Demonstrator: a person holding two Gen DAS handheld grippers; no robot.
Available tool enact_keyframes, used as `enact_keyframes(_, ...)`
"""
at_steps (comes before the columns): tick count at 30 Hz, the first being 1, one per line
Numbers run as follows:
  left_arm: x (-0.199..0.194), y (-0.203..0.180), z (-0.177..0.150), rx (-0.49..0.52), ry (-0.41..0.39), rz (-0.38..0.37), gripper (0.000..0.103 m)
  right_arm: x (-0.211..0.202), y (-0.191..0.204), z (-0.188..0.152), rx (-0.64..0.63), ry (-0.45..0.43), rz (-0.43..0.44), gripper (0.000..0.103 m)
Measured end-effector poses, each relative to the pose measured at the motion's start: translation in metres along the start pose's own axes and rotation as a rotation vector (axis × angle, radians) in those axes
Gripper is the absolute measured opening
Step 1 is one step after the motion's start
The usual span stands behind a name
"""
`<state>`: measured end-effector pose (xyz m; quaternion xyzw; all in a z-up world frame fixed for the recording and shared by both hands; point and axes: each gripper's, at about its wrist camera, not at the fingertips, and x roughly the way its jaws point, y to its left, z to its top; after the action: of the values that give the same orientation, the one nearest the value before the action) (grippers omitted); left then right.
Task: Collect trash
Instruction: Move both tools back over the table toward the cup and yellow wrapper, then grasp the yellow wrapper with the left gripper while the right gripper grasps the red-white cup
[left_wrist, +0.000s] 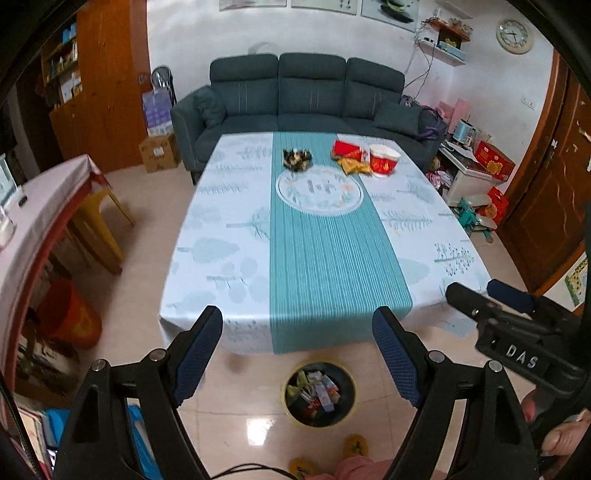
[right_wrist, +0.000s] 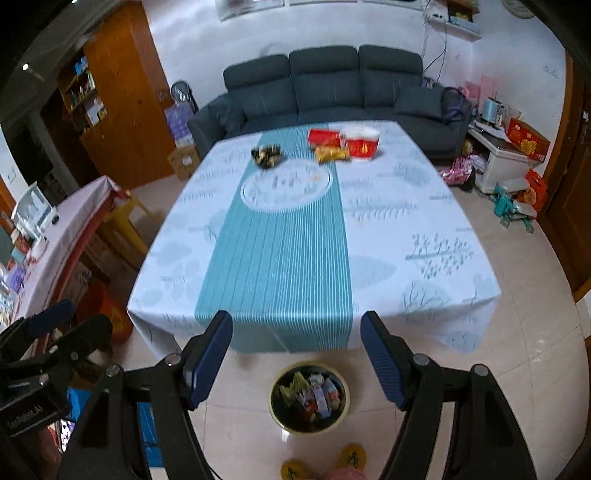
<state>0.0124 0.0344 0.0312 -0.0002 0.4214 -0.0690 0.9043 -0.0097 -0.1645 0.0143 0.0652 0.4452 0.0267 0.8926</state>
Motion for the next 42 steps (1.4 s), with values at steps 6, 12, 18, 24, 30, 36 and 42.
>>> enact_keyframes(6, -0.002, 0.006, 0.026, -0.005, -0.029, 0.006, 0.082, -0.015, -0.001, 0.024, 0.014, -0.079, 0.005, 0.072)
enact_keyframes(12, 0.023, 0.007, 0.05, -0.017, -0.019, 0.038, 0.082, 0.0, -0.013, 0.049, 0.026, -0.092, 0.017, 0.072)
enact_keyframes(18, 0.086, 0.003, 0.087, -0.044, 0.046, 0.079, 0.082, 0.044, -0.035, 0.087, 0.002, -0.085, 0.049, 0.072)
enact_keyframes(24, 0.161, -0.015, 0.146, -0.093, 0.127, 0.118, 0.082, 0.11, -0.068, 0.156, -0.08, -0.08, 0.091, 0.072)
enact_keyframes(30, 0.23, -0.045, 0.209, -0.107, 0.19, 0.114, 0.082, 0.172, -0.114, 0.23, -0.085, -0.04, 0.092, 0.072)
enact_keyframes(36, 0.292, -0.076, 0.259, -0.117, 0.24, 0.07, 0.082, 0.251, -0.152, 0.292, -0.132, 0.035, 0.07, 0.072)
enact_keyframes(42, 0.347, -0.098, 0.289, -0.142, 0.315, 0.016, 0.082, 0.3, -0.161, 0.313, -0.265, 0.088, 0.116, 0.073)
